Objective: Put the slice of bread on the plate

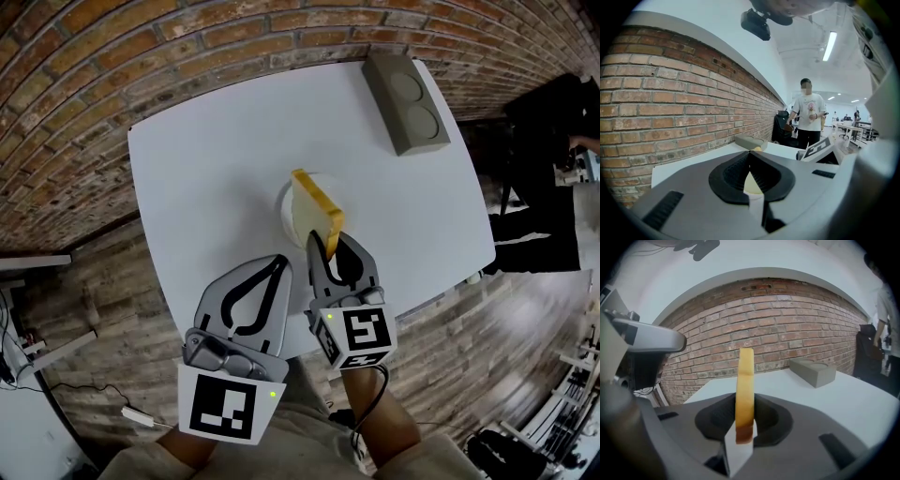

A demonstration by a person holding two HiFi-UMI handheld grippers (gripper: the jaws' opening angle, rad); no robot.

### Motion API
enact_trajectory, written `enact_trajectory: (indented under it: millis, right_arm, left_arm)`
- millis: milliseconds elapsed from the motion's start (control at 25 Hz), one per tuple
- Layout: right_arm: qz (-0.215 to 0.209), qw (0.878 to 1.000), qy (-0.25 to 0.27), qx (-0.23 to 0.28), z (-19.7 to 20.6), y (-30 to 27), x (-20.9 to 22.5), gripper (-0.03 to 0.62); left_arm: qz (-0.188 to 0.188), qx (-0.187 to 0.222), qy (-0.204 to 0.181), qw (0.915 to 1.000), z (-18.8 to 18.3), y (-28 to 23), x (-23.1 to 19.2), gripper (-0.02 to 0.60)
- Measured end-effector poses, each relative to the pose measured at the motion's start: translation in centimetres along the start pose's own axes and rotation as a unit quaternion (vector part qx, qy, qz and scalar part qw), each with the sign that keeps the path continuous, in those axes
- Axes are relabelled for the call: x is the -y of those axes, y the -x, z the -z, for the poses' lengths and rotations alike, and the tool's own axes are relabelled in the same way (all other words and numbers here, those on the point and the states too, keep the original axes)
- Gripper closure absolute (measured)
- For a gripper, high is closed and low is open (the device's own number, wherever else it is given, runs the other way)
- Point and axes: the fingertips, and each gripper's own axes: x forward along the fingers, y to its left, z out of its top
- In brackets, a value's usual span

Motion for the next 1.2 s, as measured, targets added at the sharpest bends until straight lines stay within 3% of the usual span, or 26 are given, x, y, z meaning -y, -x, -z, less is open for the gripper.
enact_trajectory:
  millis: [360, 920, 1200]
  right_arm:
    - [-0.01, 1.0, -0.019, -0.004, 0.5, -0.6, -0.2, 0.505]
    - [-0.026, 0.989, -0.148, -0.005, 2.4, -1.7, 1.4, 0.502]
    - [-0.021, 0.99, -0.136, -0.019, 2.6, -2.4, 2.3, 0.49]
  left_arm:
    - [-0.005, -0.004, -0.003, 1.0, 0.3, 0.0, -0.2, 0.572]
    - [-0.005, -0.011, 0.001, 0.9999, 0.8, -0.2, -0.3, 0.572]
    - [-0.006, -0.01, 0.002, 0.9999, 0.8, 0.1, -0.3, 0.572]
